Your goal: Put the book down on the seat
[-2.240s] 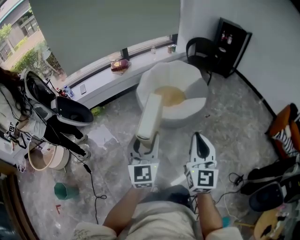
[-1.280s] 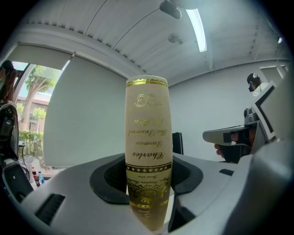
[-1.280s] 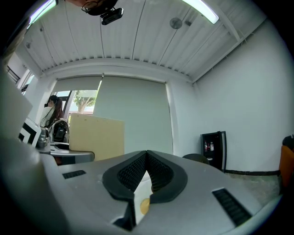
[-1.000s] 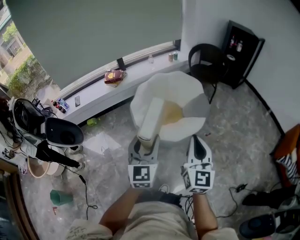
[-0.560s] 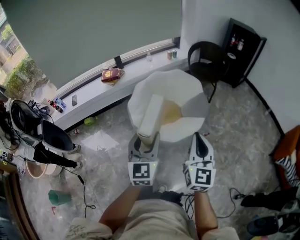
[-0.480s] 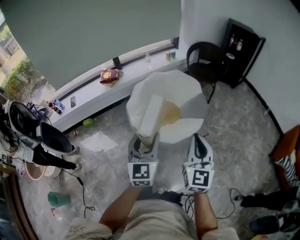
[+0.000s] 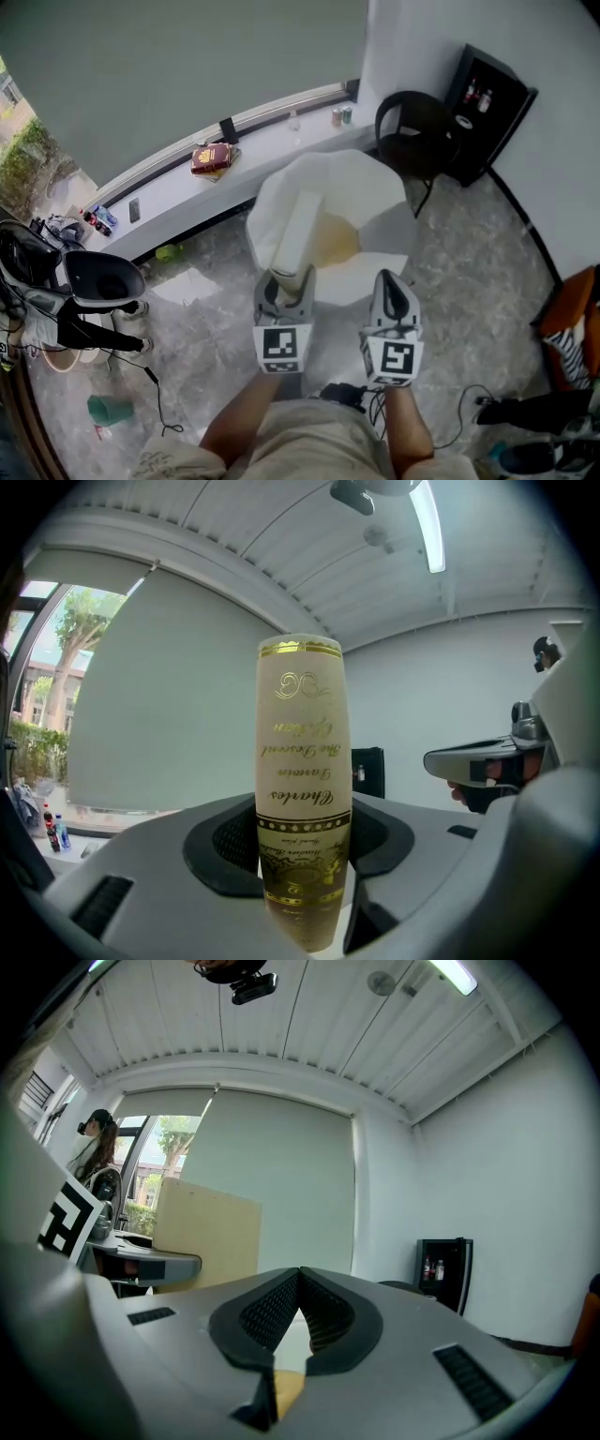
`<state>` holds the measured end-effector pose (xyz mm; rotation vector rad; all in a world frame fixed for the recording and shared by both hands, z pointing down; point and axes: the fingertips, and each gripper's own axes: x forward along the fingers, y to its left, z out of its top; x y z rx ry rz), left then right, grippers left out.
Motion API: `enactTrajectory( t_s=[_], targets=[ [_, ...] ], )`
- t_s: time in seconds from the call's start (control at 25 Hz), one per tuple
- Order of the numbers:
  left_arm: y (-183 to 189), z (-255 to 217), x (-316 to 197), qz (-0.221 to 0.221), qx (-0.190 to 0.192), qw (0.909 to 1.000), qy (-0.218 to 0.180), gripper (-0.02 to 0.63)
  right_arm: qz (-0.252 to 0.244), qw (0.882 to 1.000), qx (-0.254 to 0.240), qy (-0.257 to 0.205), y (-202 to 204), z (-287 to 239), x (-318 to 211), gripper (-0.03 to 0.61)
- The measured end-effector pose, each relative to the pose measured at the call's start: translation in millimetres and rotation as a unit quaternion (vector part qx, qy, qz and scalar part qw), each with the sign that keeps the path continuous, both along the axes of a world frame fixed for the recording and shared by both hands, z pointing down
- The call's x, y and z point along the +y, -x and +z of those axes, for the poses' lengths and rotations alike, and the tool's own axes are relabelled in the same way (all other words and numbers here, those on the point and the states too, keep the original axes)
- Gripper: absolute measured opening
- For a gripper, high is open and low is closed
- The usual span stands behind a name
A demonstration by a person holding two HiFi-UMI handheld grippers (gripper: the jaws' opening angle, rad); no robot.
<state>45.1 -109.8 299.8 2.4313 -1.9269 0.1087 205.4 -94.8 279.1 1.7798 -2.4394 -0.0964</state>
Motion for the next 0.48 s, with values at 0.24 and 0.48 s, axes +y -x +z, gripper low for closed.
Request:
enactTrajectory(
  t_s=[0.24, 0.48],
  targets=[
    [45.9, 17.2, -65.5, -0.018, 0.018, 0.9994, 0.023, 0.224, -0.015, 1.0, -0.003, 0.022, 39.6, 9.7, -71.5, 0.003],
    [96.2, 39.7, -149.0, -0.027, 0.025, 0.9982, 0.048, 0.224, -0.026, 0.999, 0.006, 0.035, 91.7, 25.2, -158.9, 0.003]
  ],
)
